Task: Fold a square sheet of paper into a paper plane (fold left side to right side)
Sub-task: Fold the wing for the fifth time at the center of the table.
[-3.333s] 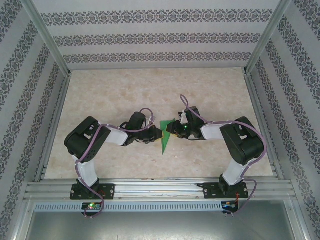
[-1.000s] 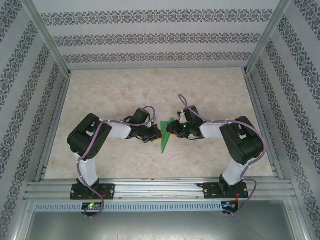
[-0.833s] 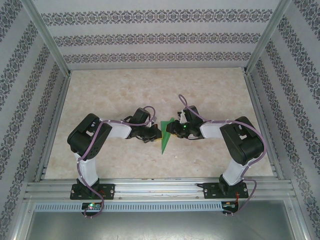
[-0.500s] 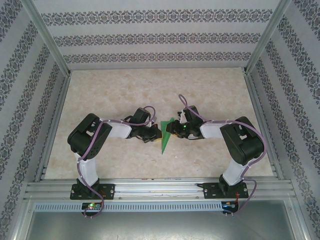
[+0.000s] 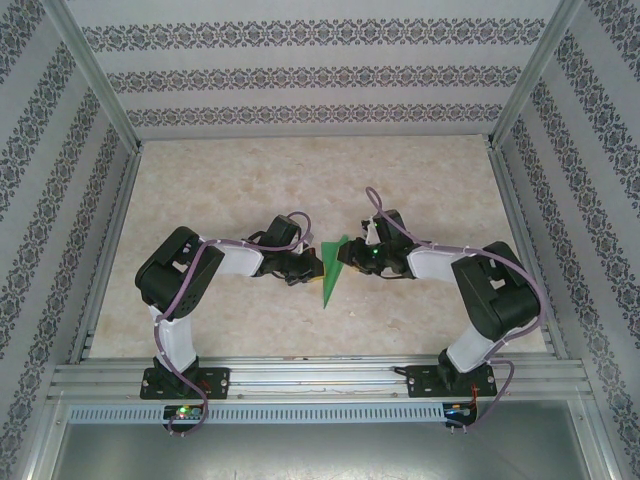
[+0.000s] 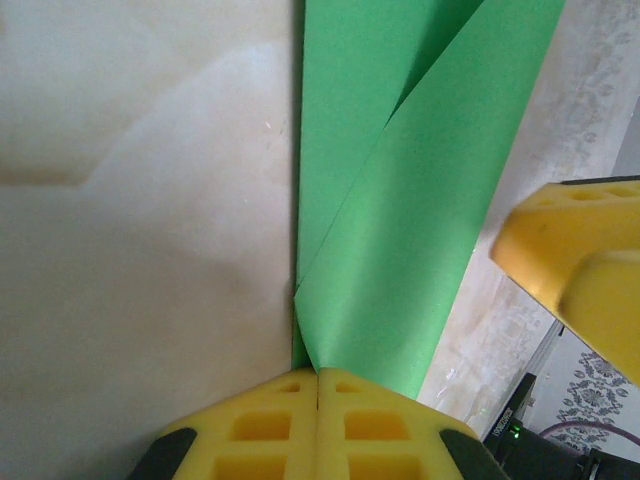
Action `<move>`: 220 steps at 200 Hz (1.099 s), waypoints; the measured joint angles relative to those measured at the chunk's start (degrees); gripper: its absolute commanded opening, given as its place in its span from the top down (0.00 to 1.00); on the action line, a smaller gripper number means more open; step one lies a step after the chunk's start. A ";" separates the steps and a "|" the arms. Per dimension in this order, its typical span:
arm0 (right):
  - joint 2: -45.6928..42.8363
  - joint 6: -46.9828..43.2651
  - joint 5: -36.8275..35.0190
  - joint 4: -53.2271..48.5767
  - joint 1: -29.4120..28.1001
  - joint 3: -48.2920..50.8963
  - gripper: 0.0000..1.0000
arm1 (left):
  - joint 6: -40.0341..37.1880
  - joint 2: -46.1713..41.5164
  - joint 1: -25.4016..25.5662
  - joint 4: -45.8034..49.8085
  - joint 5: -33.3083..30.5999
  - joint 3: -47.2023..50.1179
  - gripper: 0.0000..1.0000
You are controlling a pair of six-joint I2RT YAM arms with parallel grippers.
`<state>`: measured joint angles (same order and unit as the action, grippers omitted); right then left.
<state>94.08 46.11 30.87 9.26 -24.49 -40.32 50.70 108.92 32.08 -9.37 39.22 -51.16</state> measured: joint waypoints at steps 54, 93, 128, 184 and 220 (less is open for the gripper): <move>0.96 0.00 0.22 -1.31 -0.85 -2.45 0.79 | 0.00 0.00 -0.02 0.00 0.00 0.00 1.00; 3.52 -0.02 0.24 -1.33 -1.95 -4.42 0.80 | -0.02 0.00 -0.02 0.00 0.02 0.00 1.00; 4.76 -0.37 -0.02 -2.43 -2.03 -4.57 0.82 | 0.00 0.00 -0.02 0.00 0.02 0.00 1.00; 4.76 -1.95 -1.81 -6.21 -2.03 -4.96 0.83 | 0.00 0.00 -0.07 0.00 0.02 0.00 1.00; 4.76 -2.84 -2.91 -8.00 -2.03 -4.96 0.83 | 0.00 0.00 -0.07 0.00 0.02 0.00 1.00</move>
<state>98.85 43.27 27.97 1.26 -26.52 -45.28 50.70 108.92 32.01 -9.37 39.24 -51.16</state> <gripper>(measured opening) 0.168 0.056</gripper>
